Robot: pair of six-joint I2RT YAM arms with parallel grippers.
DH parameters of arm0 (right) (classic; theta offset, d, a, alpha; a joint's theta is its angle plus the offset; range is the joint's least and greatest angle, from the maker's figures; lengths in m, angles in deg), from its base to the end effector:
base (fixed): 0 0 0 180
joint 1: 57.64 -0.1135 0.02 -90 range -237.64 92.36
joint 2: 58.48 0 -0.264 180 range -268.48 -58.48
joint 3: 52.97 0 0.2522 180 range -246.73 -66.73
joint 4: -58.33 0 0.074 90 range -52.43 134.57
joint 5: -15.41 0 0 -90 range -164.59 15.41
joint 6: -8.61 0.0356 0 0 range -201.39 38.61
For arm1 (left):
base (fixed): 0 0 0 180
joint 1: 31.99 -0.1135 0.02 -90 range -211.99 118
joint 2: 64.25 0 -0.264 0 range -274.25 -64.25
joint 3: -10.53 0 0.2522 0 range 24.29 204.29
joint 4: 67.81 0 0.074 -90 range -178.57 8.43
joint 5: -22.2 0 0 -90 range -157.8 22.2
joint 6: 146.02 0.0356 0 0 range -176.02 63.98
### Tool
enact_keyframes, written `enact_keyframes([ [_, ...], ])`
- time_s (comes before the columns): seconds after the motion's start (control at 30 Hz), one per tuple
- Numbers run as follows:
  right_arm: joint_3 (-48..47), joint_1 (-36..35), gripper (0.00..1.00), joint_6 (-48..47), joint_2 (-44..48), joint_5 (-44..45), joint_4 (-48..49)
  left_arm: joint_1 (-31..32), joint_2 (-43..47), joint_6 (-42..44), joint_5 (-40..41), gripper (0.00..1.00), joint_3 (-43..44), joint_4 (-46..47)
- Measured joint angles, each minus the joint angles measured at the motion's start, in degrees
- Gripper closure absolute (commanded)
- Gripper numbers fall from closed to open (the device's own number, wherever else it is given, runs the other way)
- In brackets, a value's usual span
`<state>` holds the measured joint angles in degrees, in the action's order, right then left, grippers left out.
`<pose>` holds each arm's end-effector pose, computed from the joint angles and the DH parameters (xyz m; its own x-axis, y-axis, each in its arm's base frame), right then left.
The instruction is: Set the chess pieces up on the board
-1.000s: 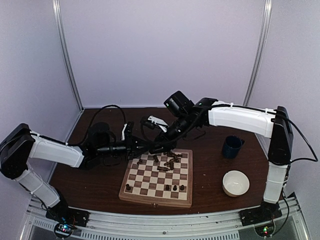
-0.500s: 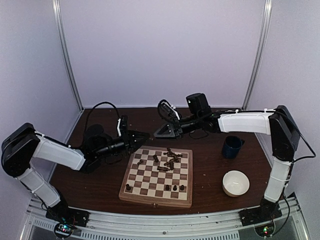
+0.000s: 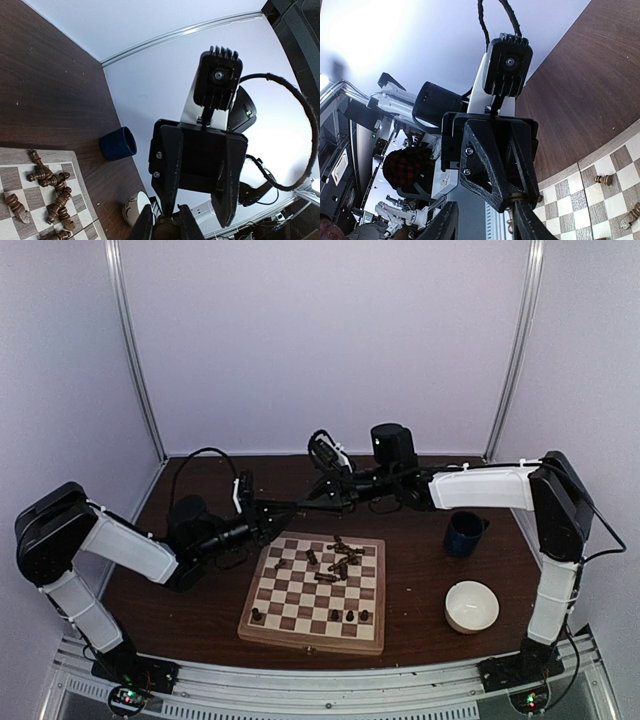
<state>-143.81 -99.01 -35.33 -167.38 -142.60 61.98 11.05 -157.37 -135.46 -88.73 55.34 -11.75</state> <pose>0.3008 0.3089 0.2633 -0.7931 -0.3392 -0.5059 -0.5049 -0.0984 0.8575 0.2167 -0.2198 0.2032 -0.8629 -0.4505 -0.2289 0.2611 -0.0096 -0.9653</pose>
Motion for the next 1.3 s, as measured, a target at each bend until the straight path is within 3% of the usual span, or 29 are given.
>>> enact_keyframes([
  [0.57, -0.02, -1.44, 0.62, -8.17, 0.00, 2.05, -9.73, -0.90, 0.59, -0.02, 2.19, 0.97, -1.68, 0.90],
  [1.3, -0.02, -0.35, 0.67, -3.82, -0.42, 2.54, -6.05, -0.92, 0.55, -0.79, 2.16, 0.98, -1.68, 2.99],
])
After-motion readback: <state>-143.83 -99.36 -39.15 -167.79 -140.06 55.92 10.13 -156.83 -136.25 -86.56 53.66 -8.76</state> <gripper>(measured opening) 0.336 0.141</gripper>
